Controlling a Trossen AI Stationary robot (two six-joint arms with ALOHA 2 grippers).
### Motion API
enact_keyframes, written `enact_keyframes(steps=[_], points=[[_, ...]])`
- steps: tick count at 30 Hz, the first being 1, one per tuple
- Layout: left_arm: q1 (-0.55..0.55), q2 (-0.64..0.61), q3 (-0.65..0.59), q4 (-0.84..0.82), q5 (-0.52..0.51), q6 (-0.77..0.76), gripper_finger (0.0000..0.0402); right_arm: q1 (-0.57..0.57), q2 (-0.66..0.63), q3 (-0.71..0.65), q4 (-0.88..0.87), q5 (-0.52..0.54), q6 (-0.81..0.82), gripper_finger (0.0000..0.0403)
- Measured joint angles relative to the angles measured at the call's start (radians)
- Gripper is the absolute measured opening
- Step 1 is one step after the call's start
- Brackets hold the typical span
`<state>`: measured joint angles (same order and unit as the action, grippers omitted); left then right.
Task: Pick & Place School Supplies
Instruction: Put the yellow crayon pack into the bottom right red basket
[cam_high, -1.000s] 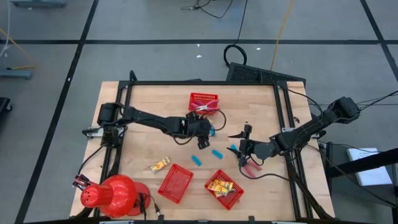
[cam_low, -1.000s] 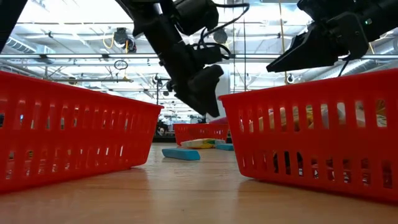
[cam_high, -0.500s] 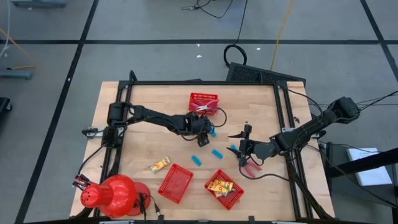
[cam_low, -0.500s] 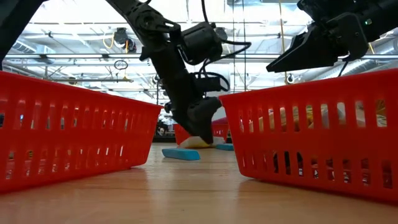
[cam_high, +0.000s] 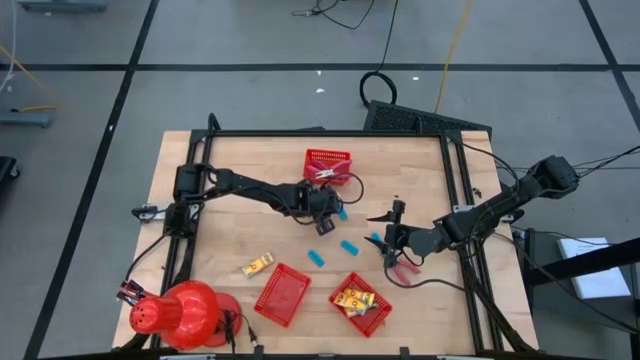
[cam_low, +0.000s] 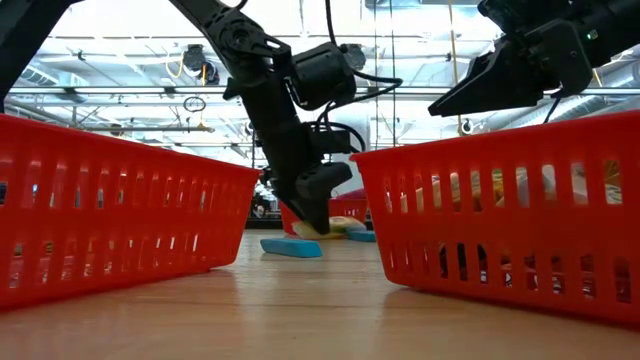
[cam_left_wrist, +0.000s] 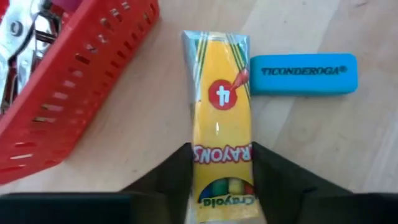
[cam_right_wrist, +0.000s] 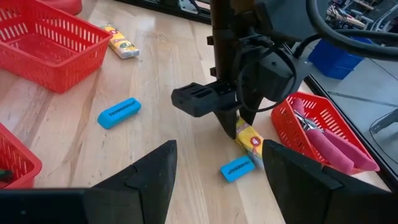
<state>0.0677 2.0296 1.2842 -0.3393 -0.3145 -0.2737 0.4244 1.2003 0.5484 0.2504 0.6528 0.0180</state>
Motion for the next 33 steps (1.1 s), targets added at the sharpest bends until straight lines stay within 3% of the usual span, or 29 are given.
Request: enact_keyframes(steps=[4,5,13,23,33], points=[[-0.011,0.0,0.0,0.0,-0.006,0.003,0.007,0.0,0.0,0.0,0.0,0.0,0.009,0.0226],[-0.015,0.0,0.0,0.0,-0.005,0.008,0.0067,0.0,0.0,0.0,-0.001,-0.001,0.013,0.0226],[-0.045,0.0,0.0,-0.006,-0.014,0.036,0.0067,0.0,0.0,0.0,-0.001,-0.003,0.03,0.0226],[-0.108,-0.041,0.0,-0.043,-0.112,0.062,0.0067,0.0,0.001,-0.003,-0.02,-0.037,0.057,0.0226],[-0.228,-0.131,0.0,-0.032,-0.206,0.097,0.0067,-0.014,0.001,-0.149,0.225,-0.109,0.093,0.0226]])
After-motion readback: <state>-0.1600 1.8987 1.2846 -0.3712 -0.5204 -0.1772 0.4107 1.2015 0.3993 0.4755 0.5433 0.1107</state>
